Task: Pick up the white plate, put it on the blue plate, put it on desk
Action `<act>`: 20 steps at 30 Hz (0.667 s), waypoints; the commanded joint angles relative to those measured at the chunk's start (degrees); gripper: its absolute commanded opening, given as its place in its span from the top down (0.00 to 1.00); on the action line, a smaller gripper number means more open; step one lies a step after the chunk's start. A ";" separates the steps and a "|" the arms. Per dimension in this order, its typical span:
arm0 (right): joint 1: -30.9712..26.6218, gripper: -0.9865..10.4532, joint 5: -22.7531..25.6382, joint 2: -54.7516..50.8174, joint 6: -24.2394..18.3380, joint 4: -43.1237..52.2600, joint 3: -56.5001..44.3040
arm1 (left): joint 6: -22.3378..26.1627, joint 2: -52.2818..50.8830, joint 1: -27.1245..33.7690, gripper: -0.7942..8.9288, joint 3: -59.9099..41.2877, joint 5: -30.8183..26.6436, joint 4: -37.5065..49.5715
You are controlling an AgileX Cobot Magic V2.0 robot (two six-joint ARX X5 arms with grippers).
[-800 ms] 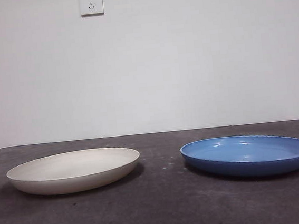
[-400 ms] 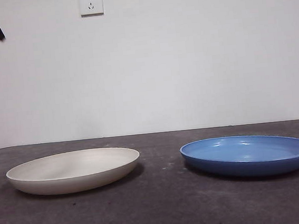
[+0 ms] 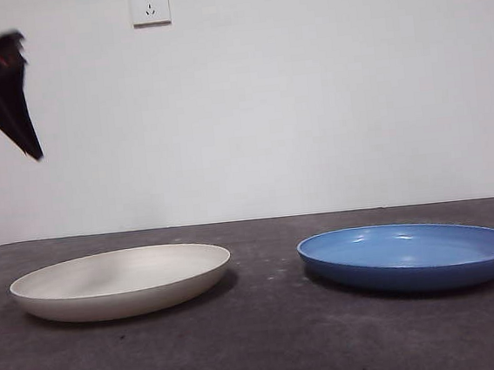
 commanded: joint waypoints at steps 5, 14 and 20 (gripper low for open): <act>0.22 0.53 -0.02 0.22 0.44 0.57 0.90 | 1.46 7.56 -1.09 0.53 1.36 -0.52 4.39; 0.22 0.53 -0.02 0.22 0.44 0.57 0.90 | 1.66 15.32 -2.89 0.53 1.36 -3.98 7.54; 0.20 0.53 -0.02 0.22 0.44 0.57 0.92 | 1.66 18.84 -3.78 0.53 1.36 -4.57 9.75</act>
